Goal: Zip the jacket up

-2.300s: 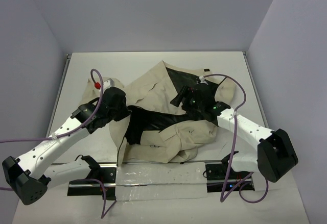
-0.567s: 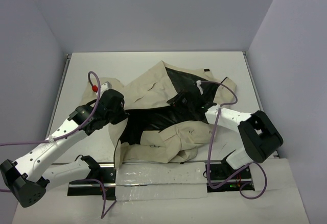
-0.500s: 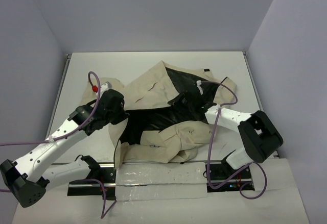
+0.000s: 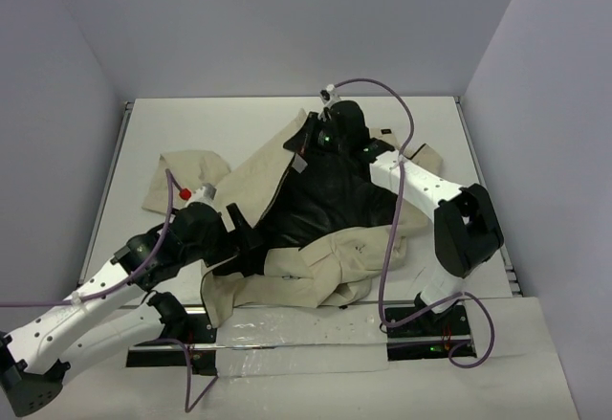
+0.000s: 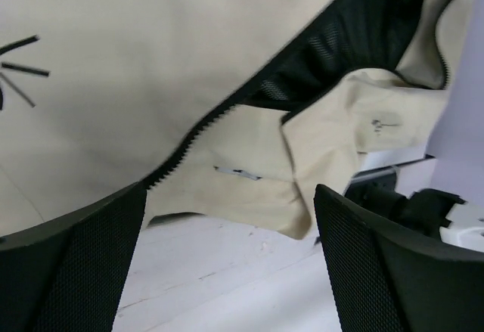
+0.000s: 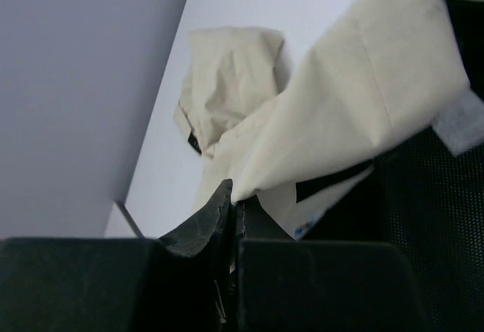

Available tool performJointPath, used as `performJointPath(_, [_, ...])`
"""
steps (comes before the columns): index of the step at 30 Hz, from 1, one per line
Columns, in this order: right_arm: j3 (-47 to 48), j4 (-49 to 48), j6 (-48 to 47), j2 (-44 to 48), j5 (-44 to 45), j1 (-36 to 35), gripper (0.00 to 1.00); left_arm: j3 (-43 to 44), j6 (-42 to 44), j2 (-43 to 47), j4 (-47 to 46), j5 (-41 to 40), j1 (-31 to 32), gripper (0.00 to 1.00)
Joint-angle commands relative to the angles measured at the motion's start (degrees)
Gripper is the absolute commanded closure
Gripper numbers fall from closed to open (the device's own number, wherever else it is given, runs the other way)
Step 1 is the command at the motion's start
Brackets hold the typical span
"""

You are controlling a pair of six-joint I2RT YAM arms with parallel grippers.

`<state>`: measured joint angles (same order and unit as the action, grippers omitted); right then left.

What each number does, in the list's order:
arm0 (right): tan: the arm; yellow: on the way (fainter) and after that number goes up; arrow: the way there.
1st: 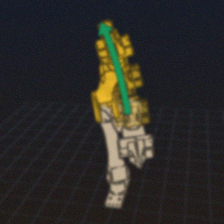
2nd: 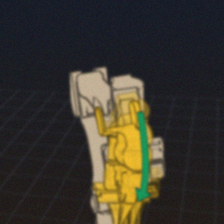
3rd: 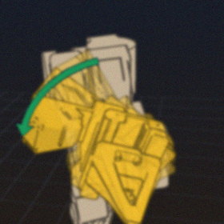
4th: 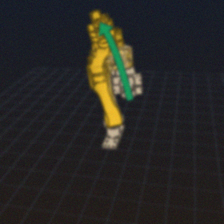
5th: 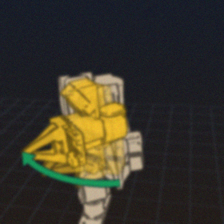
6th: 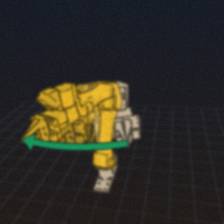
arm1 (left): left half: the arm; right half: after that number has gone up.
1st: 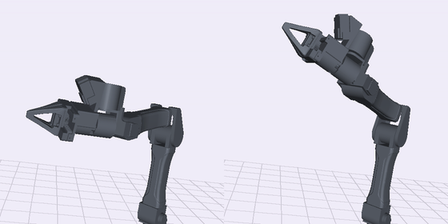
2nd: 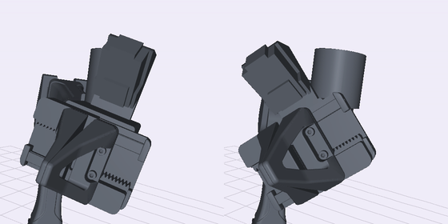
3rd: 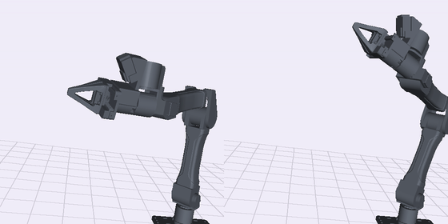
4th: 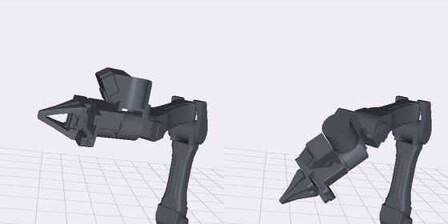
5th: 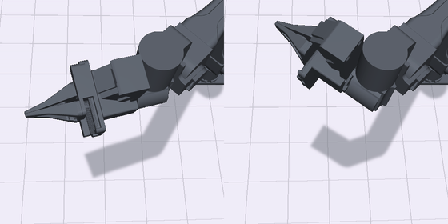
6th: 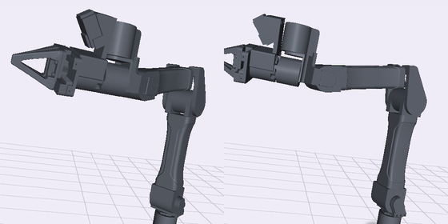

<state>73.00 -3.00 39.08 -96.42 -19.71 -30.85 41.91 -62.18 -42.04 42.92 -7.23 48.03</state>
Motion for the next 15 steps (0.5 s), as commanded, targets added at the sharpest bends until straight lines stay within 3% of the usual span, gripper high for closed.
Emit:
performJointPath(1, [-1.7,0.8,-11.5,3.0,-9.6,0.1,1.00,9.0,2.8,0.3,-1.7,-2.0,0.2,0.01])
performJointPath(6, [-7.9,2.6,-17.0,8.3,-12.8,0.0,1.00,15.6,7.3,-3.2,-4.8,-6.6,-4.5,0.07])
performJointPath(10, [-11.4,4.1,-18.6,11.8,-13.8,-0.1,1.00,17.5,8.6,-9.6,-11.1,0.4,-13.8,0.18])
performJointPath(15, [-11.6,6.0,-19.9,14.2,-13.7,-0.3,1.00,23.6,11.4,-22.1,-19.2,10.5,-17.8,0.10])
